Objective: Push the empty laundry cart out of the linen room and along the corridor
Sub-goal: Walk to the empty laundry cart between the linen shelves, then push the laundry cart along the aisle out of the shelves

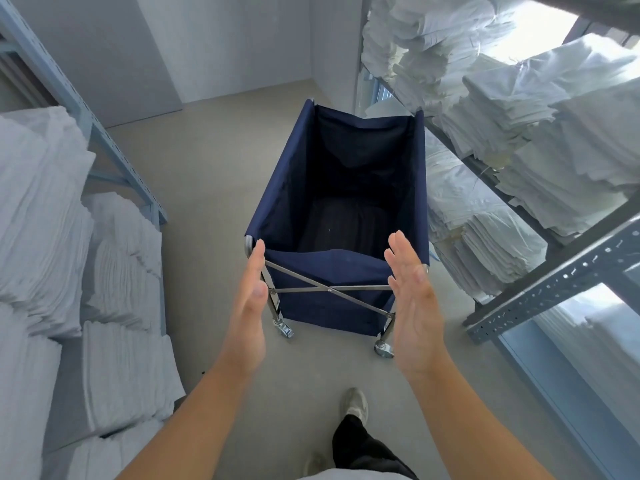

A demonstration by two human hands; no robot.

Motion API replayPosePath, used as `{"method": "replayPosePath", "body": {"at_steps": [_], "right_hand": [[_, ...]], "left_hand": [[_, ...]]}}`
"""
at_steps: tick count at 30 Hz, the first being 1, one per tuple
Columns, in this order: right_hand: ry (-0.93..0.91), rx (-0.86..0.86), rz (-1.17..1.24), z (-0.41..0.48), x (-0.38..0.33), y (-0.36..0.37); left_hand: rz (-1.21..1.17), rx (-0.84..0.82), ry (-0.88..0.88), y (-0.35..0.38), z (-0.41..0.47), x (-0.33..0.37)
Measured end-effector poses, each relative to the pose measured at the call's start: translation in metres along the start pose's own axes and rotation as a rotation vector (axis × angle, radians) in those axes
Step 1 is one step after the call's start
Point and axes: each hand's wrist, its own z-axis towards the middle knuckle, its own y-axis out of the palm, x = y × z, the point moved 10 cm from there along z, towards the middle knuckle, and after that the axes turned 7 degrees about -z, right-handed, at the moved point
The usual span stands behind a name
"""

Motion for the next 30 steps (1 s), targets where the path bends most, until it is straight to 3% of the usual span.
{"method": "replayPosePath", "body": {"at_steps": [10,15,18,22,26,30], "right_hand": [[-0.028,-0.025,-0.016,0.074,0.0,-0.014],[-0.089,0.033,-0.126,0.118,0.004,-0.036],[-0.081,0.08,-0.389,0.149,0.033,-0.057],[-0.015,0.185,-0.984,0.197,0.092,-0.096],[0.11,0.084,-1.369,0.233,0.166,-0.119],[0.24,-0.016,-1.61,0.263,0.228,-0.135]], "left_hand": [[0.068,-0.021,0.005,0.031,0.068,-0.006],[0.245,-0.05,0.066,0.047,0.104,-0.002],[0.468,-0.111,0.082,0.05,0.126,-0.018],[0.873,-0.119,0.067,0.025,0.163,-0.063],[1.249,-0.237,0.008,0.006,0.196,-0.131],[1.448,-0.28,-0.027,-0.021,0.251,-0.185]]}}
